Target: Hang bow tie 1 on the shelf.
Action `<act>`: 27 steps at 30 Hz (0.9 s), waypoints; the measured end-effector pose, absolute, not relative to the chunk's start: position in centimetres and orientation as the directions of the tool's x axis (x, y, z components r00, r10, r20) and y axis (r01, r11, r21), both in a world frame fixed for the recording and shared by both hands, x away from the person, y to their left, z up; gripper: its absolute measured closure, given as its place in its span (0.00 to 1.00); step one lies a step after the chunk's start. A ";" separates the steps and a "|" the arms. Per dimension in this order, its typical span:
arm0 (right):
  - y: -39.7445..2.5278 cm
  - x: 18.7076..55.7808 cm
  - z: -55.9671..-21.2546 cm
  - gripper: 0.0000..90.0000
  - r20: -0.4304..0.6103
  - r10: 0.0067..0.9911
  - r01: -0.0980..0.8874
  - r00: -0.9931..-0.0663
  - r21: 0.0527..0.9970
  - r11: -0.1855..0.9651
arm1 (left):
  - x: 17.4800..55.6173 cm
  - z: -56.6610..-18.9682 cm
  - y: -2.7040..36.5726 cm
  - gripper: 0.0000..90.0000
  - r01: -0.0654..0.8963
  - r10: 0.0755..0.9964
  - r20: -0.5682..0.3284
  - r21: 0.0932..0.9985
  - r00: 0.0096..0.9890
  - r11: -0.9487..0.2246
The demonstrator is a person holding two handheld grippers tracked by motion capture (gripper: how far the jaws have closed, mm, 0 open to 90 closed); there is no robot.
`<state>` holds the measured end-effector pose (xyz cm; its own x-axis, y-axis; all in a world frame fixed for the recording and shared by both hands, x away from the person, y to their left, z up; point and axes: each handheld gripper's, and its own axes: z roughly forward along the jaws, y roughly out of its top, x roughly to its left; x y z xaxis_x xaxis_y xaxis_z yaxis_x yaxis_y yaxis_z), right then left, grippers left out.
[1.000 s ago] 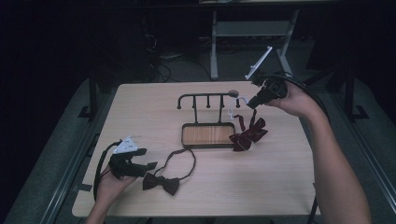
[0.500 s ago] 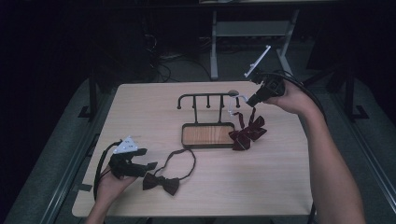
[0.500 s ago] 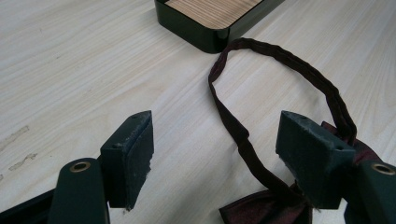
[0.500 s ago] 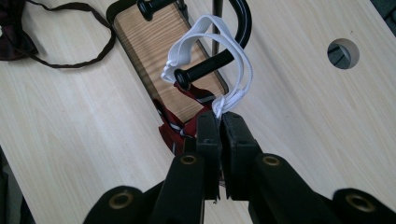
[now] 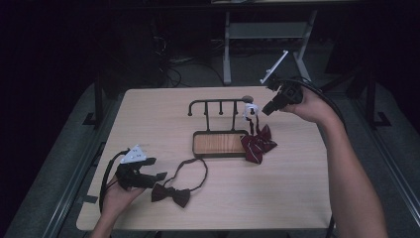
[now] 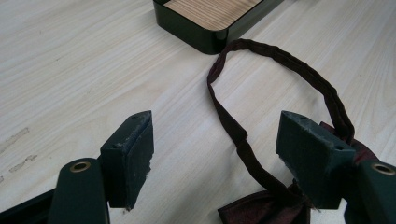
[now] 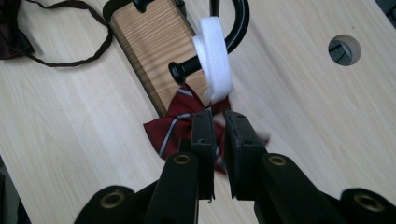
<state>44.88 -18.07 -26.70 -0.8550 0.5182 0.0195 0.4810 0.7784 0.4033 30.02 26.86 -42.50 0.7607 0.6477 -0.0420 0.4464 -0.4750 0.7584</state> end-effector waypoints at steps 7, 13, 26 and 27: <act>-18.6 44.5 -27.2 0.87 0.042 0.507 0.477 -0.861 0.412 0.777 | 30.0 -42.5 26.8 0.31 0.449 0.648 -0.043 0.755 0.761 -0.477; -19.1 44.1 -27.7 0.84 0.063 0.495 0.474 -0.866 0.414 0.777 | 30.0 -42.5 26.8 0.31 0.445 0.642 -0.035 0.749 0.766 -0.491; -19.4 42.6 -28.5 0.75 0.064 0.460 0.440 -0.886 0.432 0.787 | 30.0 -42.5 26.7 0.31 0.443 0.641 -0.036 0.752 0.767 -0.488; -19.3 42.3 -28.7 0.74 0.064 0.453 0.433 -0.889 0.437 0.788 | 30.0 -42.5 26.7 0.31 0.439 0.638 -0.030 0.751 0.769 -0.493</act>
